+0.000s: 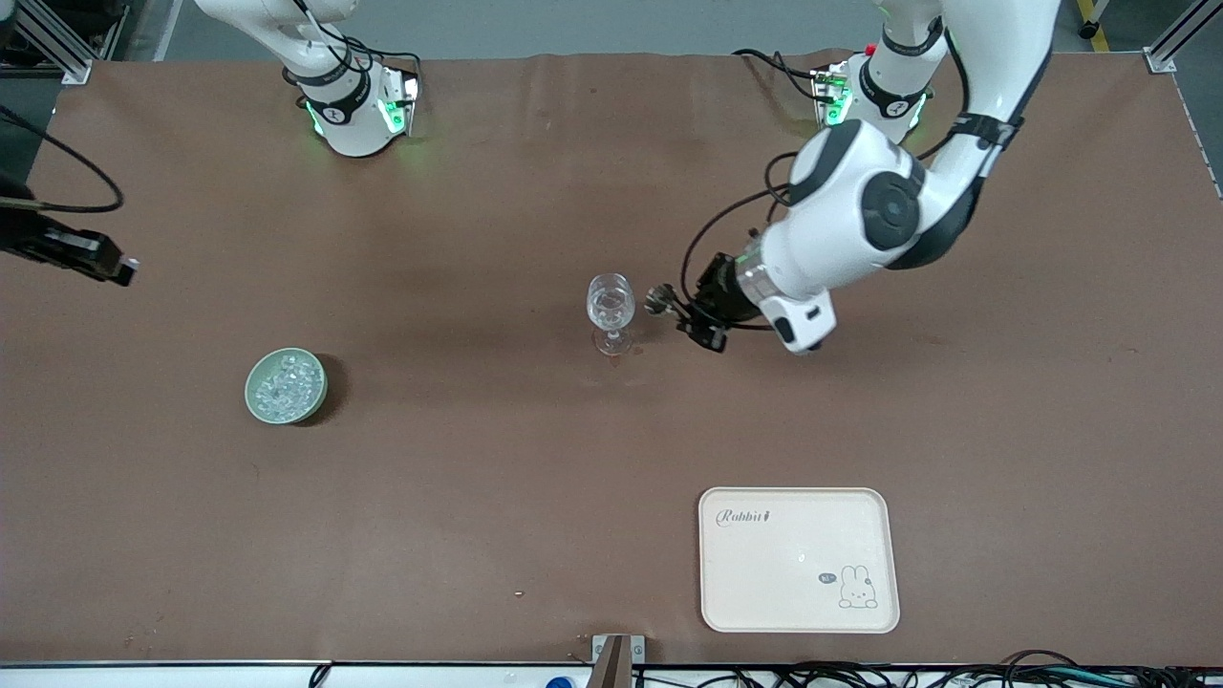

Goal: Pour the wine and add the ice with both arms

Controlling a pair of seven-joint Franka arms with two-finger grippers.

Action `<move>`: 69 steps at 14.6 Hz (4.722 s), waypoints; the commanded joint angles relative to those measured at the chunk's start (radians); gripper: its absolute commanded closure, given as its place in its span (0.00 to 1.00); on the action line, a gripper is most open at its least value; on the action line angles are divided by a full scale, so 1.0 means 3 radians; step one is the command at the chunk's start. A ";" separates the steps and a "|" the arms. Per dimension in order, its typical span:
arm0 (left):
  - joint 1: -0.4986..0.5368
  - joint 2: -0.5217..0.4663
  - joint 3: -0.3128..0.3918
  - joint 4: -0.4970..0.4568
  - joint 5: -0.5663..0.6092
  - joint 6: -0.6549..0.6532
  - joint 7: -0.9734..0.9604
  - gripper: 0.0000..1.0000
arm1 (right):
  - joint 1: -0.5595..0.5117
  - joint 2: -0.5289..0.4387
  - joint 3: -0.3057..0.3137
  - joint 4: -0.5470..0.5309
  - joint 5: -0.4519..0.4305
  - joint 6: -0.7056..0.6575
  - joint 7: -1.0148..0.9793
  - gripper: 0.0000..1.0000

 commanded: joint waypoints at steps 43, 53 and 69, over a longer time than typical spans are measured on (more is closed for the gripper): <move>0.0191 0.2314 0.1421 0.1689 -0.4249 0.0644 0.2710 0.00 | 0.1893 0.1488 0.0873 -0.0102 -0.0524 0.1475 0.3590 0.83; 0.0447 0.1910 0.1477 0.1571 -0.2346 -0.0077 0.2670 0.00 | 0.1862 0.1493 0.0873 -0.0082 -0.0524 0.1480 0.3564 0.66; 0.0360 0.0638 0.1283 0.1612 0.1048 -0.0388 0.3653 0.00 | 0.1097 0.0595 0.0868 0.0005 -0.0621 0.0919 0.2938 0.00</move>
